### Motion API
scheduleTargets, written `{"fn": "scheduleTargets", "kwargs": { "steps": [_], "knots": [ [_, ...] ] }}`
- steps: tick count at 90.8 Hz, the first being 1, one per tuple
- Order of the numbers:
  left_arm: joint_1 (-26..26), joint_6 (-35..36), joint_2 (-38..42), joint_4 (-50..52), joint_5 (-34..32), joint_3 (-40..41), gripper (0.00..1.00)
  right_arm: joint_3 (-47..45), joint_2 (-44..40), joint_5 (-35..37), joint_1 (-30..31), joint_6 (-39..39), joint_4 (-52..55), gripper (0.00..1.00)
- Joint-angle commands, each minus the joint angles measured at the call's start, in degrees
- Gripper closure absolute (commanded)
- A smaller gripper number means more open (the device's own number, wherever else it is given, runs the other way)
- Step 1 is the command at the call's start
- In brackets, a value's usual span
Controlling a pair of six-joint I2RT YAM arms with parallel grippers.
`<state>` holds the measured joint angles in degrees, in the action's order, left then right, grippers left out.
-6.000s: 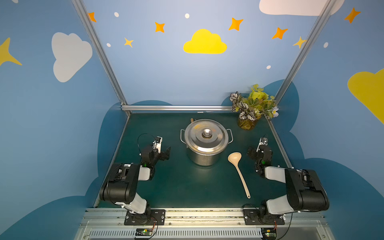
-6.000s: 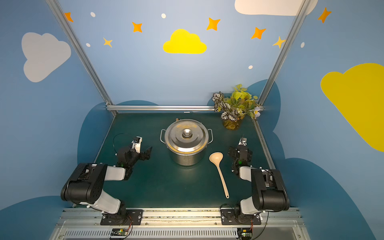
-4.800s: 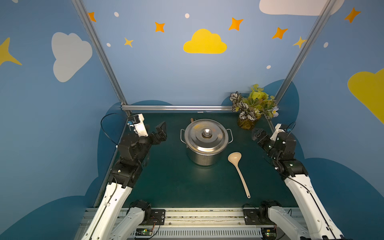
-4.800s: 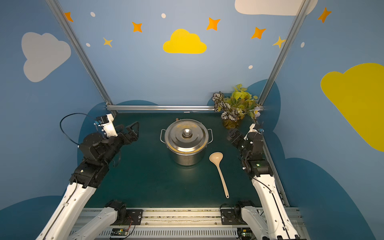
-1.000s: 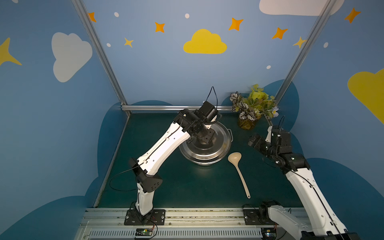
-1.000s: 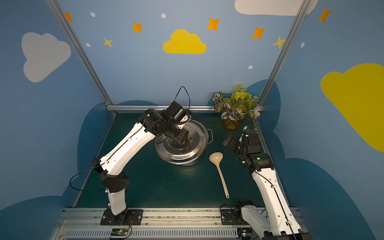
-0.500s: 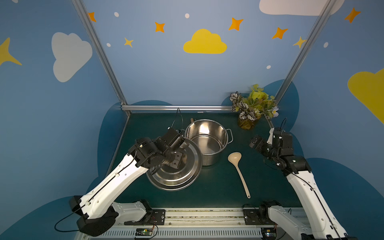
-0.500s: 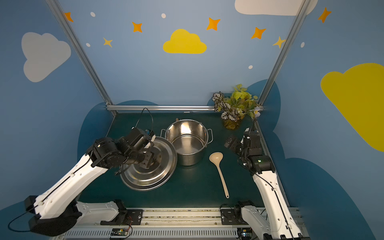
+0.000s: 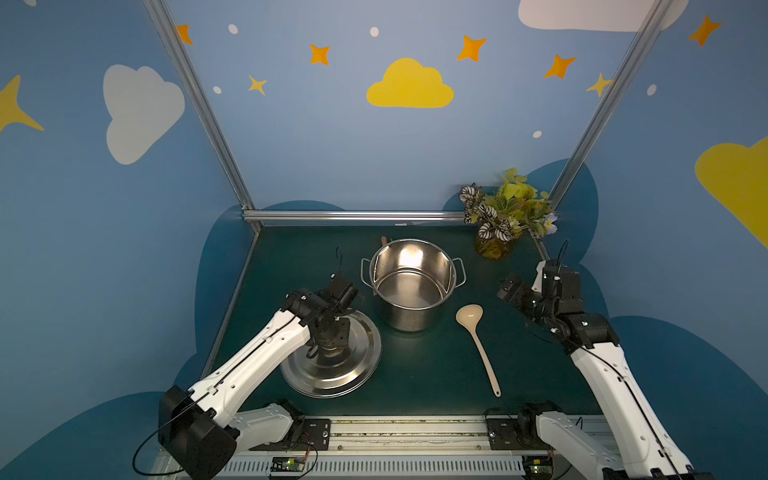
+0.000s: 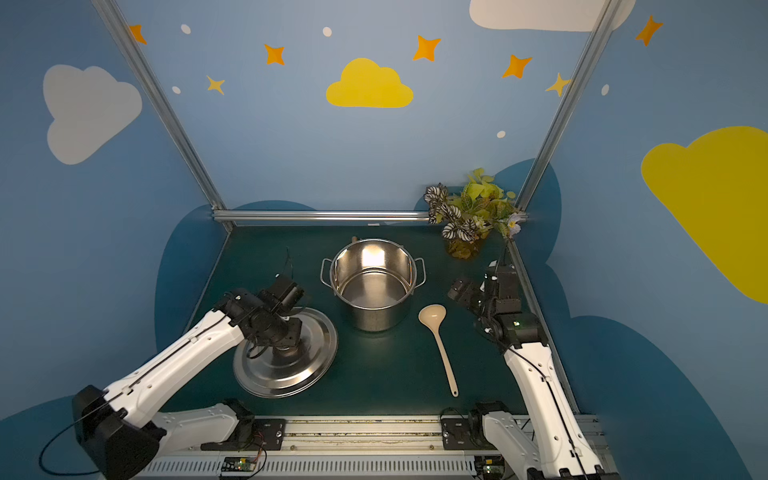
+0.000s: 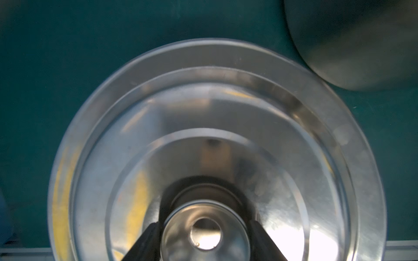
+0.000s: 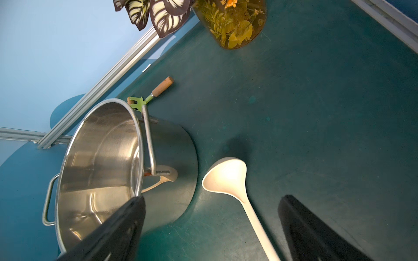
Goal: Stir the soup with a spoon
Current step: Place the lid at the center of the board.
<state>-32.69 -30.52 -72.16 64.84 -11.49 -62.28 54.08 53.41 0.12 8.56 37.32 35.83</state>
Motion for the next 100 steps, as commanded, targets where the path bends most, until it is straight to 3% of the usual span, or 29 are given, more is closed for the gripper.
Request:
{"fn": "scheduleTargets", "kwargs": {
  "steps": [1,17,41,85,91,94,100],
  "knots": [
    [0.51,-1.55,-3.44,-8.42,2.50,0.05,0.76,-0.79,-0.06,0.45,-0.14,0.60,-0.19,0.02],
    [0.59,-2.64,-10.34,-11.46,2.94,1.06,0.75,-2.06,-0.05,0.65,-0.16,0.95,-0.24,0.02],
    [0.69,-3.42,-13.42,-15.91,2.08,5.35,0.70,-3.56,0.31,1.45,-0.03,1.17,1.77,0.02],
    [0.69,-2.65,-15.65,-19.56,2.41,8.40,0.31,-4.74,6.97,2.57,0.12,2.48,11.01,0.06],
    [0.65,-2.16,-15.67,-19.43,2.35,8.32,0.20,-5.03,8.37,1.75,0.42,2.91,11.90,0.06],
    [0.69,-2.03,-15.58,-19.40,2.35,8.22,0.03,-5.17,9.06,1.31,0.61,3.13,12.42,0.06],
    [0.69,-1.83,-14.96,-19.32,2.39,8.23,0.00,-5.01,10.33,0.92,1.16,3.38,13.64,0.06]
  ]
}}
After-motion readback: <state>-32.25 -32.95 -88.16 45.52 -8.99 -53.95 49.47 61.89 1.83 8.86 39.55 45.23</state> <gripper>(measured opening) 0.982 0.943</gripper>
